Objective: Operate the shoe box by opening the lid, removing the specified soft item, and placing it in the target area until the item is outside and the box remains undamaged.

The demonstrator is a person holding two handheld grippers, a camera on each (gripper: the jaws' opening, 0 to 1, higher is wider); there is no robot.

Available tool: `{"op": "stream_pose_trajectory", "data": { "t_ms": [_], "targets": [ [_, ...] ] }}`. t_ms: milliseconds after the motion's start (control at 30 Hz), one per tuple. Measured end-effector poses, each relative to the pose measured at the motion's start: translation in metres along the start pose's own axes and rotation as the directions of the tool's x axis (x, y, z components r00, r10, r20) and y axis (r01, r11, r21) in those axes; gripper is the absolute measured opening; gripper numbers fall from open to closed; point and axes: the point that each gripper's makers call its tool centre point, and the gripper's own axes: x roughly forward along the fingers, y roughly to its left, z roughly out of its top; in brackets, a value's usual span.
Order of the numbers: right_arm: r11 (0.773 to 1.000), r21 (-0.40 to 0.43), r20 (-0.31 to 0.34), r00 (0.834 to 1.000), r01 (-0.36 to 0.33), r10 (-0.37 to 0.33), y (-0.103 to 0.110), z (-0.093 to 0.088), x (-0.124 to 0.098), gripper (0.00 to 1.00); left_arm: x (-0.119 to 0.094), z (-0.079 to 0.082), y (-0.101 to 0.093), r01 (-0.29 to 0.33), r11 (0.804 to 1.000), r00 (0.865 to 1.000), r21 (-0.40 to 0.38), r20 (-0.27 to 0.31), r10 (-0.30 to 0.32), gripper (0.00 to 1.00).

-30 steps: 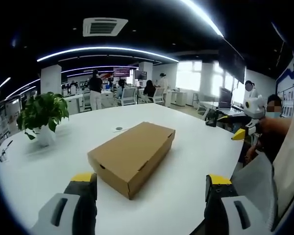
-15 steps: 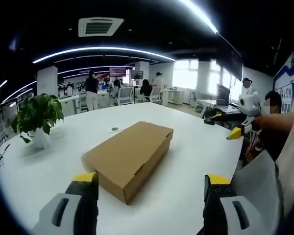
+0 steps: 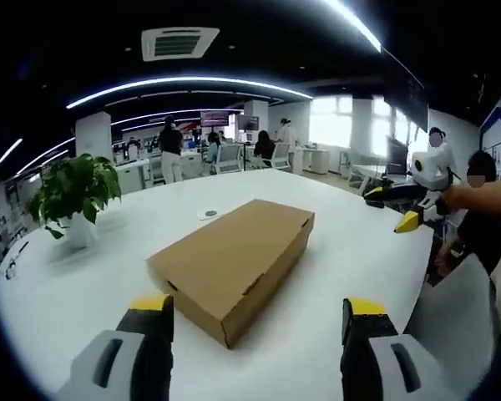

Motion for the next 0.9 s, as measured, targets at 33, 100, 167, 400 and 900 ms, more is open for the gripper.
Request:
{"op": "stream_pose_trajectory", "data": {
  "t_ms": [33,100,167,400,900],
  "targets": [
    [1.000,-0.010,-0.006,1.000,-0.017,0.017,0.000,-0.001,0.003,0.85,0.001,0.000,0.001,-0.005,1.000,1.000,-0.009,0.000,0.005,0.84],
    [0.999,-0.026,-0.016,0.999,-0.038,0.037,0.000,-0.002,0.006,0.85,0.003,-0.001,0.005,-0.015,1.000,1.000,-0.019,0.005,0.015,0.83],
    [0.997,-0.044,-0.029,0.998,-0.061,0.060,-0.001,-0.004,0.011,0.85,0.005,-0.002,0.007,-0.029,0.999,1.000,-0.021,0.004,0.029,0.83],
    [0.988,-0.114,-0.065,0.993,-0.102,0.095,-0.008,-0.005,0.026,0.83,0.009,-0.008,0.018,-0.087,0.995,0.996,-0.045,-0.015,0.086,0.79],
    [0.970,-0.175,-0.074,0.985,-0.167,0.156,-0.026,0.004,0.058,0.74,0.024,-0.026,0.033,-0.139,0.988,0.988,-0.070,-0.072,0.134,0.71]
  ]
}}
